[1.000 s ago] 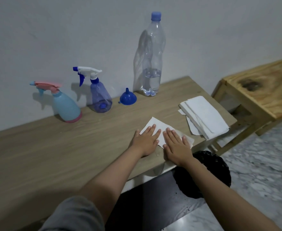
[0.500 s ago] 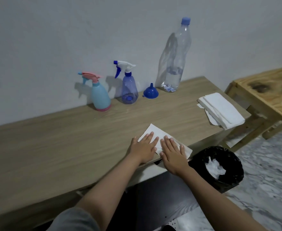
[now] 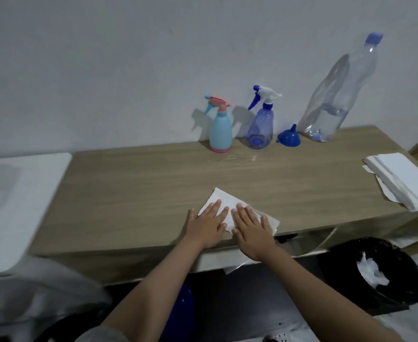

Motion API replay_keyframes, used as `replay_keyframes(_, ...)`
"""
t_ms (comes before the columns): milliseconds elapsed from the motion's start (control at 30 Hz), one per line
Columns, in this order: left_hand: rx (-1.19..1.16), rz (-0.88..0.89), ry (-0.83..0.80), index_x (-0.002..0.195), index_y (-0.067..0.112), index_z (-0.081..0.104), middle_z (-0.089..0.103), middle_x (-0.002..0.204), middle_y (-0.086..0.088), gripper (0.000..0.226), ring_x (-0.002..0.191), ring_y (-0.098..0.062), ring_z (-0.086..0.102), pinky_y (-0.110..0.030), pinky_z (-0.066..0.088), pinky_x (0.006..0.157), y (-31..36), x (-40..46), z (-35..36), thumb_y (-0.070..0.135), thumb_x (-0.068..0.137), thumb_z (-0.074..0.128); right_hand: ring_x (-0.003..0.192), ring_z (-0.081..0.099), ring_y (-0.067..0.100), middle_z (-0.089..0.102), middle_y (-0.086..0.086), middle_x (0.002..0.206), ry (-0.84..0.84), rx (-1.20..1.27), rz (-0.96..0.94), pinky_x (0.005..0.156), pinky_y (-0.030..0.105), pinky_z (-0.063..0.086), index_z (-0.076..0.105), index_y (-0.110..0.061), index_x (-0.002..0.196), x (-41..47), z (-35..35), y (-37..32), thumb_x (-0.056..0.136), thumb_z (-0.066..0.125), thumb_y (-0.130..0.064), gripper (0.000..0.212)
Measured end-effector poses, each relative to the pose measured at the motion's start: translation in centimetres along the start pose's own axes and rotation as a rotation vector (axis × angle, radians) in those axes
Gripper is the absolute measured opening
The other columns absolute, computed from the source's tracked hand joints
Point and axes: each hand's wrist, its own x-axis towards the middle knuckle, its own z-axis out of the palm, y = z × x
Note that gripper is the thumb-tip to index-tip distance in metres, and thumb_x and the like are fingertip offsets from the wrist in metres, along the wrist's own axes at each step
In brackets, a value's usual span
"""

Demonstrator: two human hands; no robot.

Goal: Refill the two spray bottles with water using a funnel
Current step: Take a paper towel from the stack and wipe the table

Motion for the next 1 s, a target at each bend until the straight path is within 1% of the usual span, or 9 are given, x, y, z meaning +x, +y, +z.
replay_keyframes(267,-0.094,-0.155,0.050,0.150,0.037,0.003,-0.009,0.159,0.012,0.053,0.146,-0.008,-0.003,-0.060,0.003,0.112,-3.7,-5.2,1.1,0.044,0.100,0.020,0.149,-0.006,0.016,-0.006,-0.007,0.161,-0.018,-0.004,-0.187,0.117,0.048,0.000,0.004,-0.028,0.153,0.2,0.7,-4.8,0.075,-0.012,-0.052,0.082)
replay_keyframes(400,-0.091,-0.228,0.146,0.150,0.036,0.010,-0.002,0.159,0.010,0.051,0.147,-0.009,0.003,-0.057,0.007,0.112,-3.2,-7.7,2.7,0.039,0.101,0.024,0.139,0.037,0.029,0.042,0.005,0.149,0.107,0.109,-0.305,0.109,0.053,0.031,0.049,-0.017,0.138,-0.8,1.2,-5.3,0.094,0.022,-0.034,0.055)
replay_keyframes(467,-0.083,-0.240,0.293,0.145,0.032,0.033,0.021,0.157,0.004,0.047,0.144,-0.012,0.023,-0.056,0.017,0.111,-2.2,-8.7,3.8,0.030,0.098,0.038,0.122,0.057,0.030,0.061,0.007,0.131,0.234,0.158,-0.388,0.093,0.050,0.052,0.066,-0.013,0.117,-1.3,1.8,-4.4,0.088,0.055,-0.011,0.031)
replay_keyframes(500,-0.079,-0.240,0.382,0.136,0.029,0.049,0.039,0.149,0.001,0.043,0.137,-0.015,0.038,-0.057,0.026,0.107,-1.4,-9.0,4.2,0.024,0.094,0.050,0.115,0.062,0.027,0.066,0.005,0.124,0.267,0.174,-0.409,0.082,0.044,0.058,0.070,-0.014,0.108,-1.5,1.9,-3.8,0.078,0.067,-0.002,0.033)
replay_keyframes(567,-0.077,-0.228,0.550,0.109,0.024,0.071,0.065,0.123,-0.003,0.034,0.111,-0.020,0.063,-0.056,0.043,0.094,0.6,-8.9,4.9,0.012,0.077,0.072,0.101,0.069,0.019,0.072,-0.001,0.110,0.309,0.195,-0.457,0.063,0.029,0.060,0.074,-0.017,0.094,-2.4,1.7,-2.3,0.061,0.078,0.006,0.040)
replay_keyframes(633,-0.137,-0.217,0.631,0.093,0.021,0.076,0.073,0.105,-0.001,0.029,0.092,-0.020,0.070,-0.050,0.049,0.086,3.3,-8.1,5.0,0.004,0.069,0.076,0.085,0.071,0.017,0.073,-0.002,0.097,0.347,0.209,-0.466,0.051,0.022,0.054,0.074,-0.017,0.088,-3.7,0.8,-0.2,0.061,0.078,0.003,0.034)
replay_keyframes(767,-0.323,-0.180,0.647,0.092,0.023,0.076,0.074,0.086,0.007,0.023,0.078,-0.017,0.068,-0.033,0.043,0.078,11.4,-5.1,4.8,0.007,0.077,0.071,0.071,0.060,0.023,0.060,0.003,0.085,0.502,0.329,-0.306,0.048,0.026,0.049,0.069,-0.013,0.090,-6.2,-0.6,8.1,0.072,0.070,0.002,0.024)
replay_keyframes(900,-0.440,-0.192,0.557,0.092,0.025,0.076,0.075,0.086,0.005,0.020,0.079,-0.023,0.066,-0.035,0.043,0.073,21.6,-0.8,5.9,0.024,0.079,0.060,0.076,0.047,0.019,0.063,-0.005,0.077,0.663,0.272,-0.074,0.063,0.029,0.041,0.073,-0.024,0.080,-9.9,-2.3,18.2,0.067,0.071,-0.011,0.018)
replay_keyframes(1000,-0.613,-0.214,0.415,0.092,0.027,0.076,0.075,0.086,0.004,0.015,0.083,-0.020,0.067,-0.032,0.049,0.075,29.3,2.7,7.5,0.024,0.081,0.066,0.072,0.049,0.021,0.055,0.002,0.079,0.662,0.393,0.141,0.060,0.031,0.042,0.074,-0.023,0.083,-12.9,-2.6,25.5,0.071,0.066,-0.014,0.017)
